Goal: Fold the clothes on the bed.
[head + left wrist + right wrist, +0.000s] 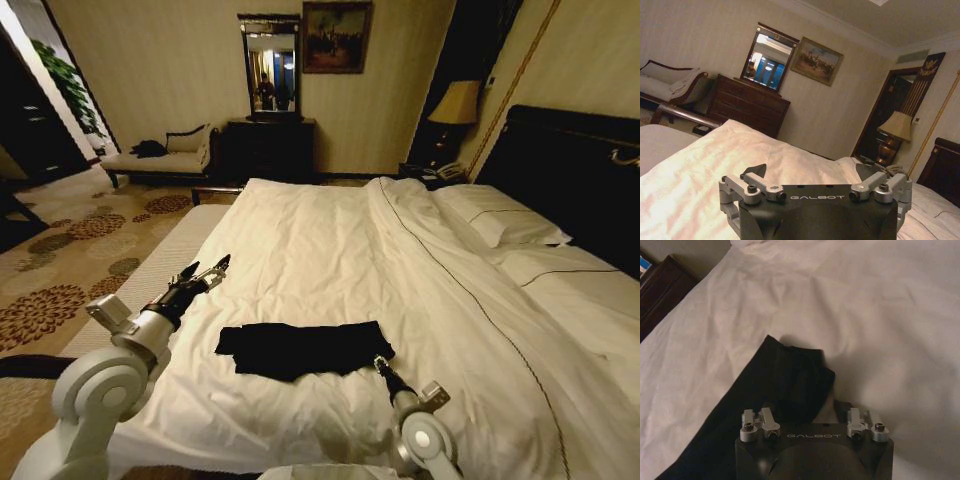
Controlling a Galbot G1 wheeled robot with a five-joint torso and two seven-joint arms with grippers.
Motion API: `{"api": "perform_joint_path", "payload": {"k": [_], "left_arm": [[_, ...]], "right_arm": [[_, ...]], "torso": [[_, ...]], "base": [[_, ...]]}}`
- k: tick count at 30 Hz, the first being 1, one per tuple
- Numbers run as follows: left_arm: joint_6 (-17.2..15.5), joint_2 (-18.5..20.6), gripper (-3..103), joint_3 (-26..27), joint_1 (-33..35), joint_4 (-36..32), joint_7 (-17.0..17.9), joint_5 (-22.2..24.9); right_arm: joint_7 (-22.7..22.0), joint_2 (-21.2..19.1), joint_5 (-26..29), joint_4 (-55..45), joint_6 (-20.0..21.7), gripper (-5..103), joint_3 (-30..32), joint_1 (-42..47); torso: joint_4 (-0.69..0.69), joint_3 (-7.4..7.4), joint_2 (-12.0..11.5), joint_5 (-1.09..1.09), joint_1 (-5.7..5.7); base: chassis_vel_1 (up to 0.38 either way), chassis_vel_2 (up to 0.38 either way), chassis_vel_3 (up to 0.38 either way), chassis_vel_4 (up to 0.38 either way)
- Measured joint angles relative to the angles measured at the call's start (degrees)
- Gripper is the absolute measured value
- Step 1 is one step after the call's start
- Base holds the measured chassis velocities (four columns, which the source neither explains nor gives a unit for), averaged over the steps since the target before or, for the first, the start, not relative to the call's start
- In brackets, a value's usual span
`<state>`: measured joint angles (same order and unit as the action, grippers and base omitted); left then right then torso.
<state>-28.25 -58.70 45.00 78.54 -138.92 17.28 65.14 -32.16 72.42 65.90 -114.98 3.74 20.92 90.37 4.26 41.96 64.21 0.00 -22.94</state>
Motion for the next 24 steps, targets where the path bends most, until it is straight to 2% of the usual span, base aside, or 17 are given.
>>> {"api": "perform_joint_path", "payload": {"k": [1, 4, 5, 6, 10, 14, 15, 16, 20, 22, 24], "left_arm": [[0.01, 0.01, 100, 0.07, 0.12, -0.06, 0.00, -0.05], [0.03, 0.01, 100, 0.18, 0.32, -0.18, -0.01, -0.13], [0.03, 0.00, 100, 0.20, 0.41, -0.25, -0.01, -0.18], [0.03, 0.00, 100, 0.20, 0.41, -0.25, -0.01, -0.18], [0.08, 0.09, 100, 0.42, 0.51, -0.29, -0.02, -0.26], [0.18, 0.17, 100, 0.54, 0.48, -0.29, -0.02, -0.26], [0.20, 0.13, 100, 0.54, 0.48, -0.30, -0.02, -0.33], [0.20, 0.13, 100, 0.54, 0.48, -0.30, -0.02, -0.33], [0.43, -0.10, 100, 0.24, 0.53, -0.29, -0.03, -0.73], [0.45, -0.10, 100, 0.20, 0.55, -0.30, -0.03, -0.78], [0.50, -0.08, 100, 0.19, 0.59, -0.31, -0.04, -0.84]], "right_arm": [[0.15, 0.08, 0.09, 0.74, 0.00, 68, -0.19, -0.67], [0.49, 0.25, 0.59, 1.96, 0.00, 73, -0.47, -1.84], [0.69, 0.37, 1.02, 2.70, 0.01, 79, -0.60, -2.67], [0.69, 0.37, 1.02, 2.70, 0.01, 79, -0.60, -2.67], [1.02, 0.62, 3.73, 5.32, -0.17, 98, -0.57, -5.22], [2.00, 0.39, 5.38, 6.44, -0.95, 101, -0.13, -6.20], [2.46, 0.31, 5.70, 6.58, -1.22, 96, -0.02, -6.34], [2.46, 0.31, 5.70, 6.58, -1.22, 96, -0.02, -6.34], [3.88, 0.41, 6.47, 7.05, -2.38, 75, 0.07, -7.12], [4.07, 0.53, 6.56, 7.20, -2.63, 75, 0.03, -7.34], [4.31, 0.78, 6.66, 7.25, -2.89, 64, -0.14, -7.63]], "torso": [[0.00, 0.00, 0.00, 0.00, 0.00], [0.00, 0.00, 0.00, 0.00, 0.00], [0.00, 0.00, 0.00, 0.00, 0.00], [0.00, 0.00, 0.00, 0.00, 0.00], [-0.01, 0.00, 0.00, 0.00, 0.00], [0.00, 0.00, 0.00, 0.00, 0.00], [0.00, 0.00, 0.00, 0.00, 0.00], [0.00, 0.00, 0.00, 0.00, 0.00], [0.00, 0.00, 0.00, 0.01, 0.00], [0.00, 0.00, 0.00, 0.01, 0.00], [0.00, 0.01, 0.00, 0.01, 0.00]], "base": [[0.000, 0.000, 0.000, 0.000], [0.000, 0.000, 0.000, 0.000], [0.000, 0.000, 0.000, 0.000], [0.000, 0.000, 0.000, 0.000], [0.000, 0.000, 0.000, 0.000], [0.000, 0.000, 0.000, 0.000], [0.000, 0.000, 0.000, 0.000], [0.000, 0.000, 0.000, 0.000], [0.000, 0.000, 0.000, 0.000], [0.000, 0.000, 0.000, 0.000], [0.000, 0.000, 0.000, 0.000]]}}
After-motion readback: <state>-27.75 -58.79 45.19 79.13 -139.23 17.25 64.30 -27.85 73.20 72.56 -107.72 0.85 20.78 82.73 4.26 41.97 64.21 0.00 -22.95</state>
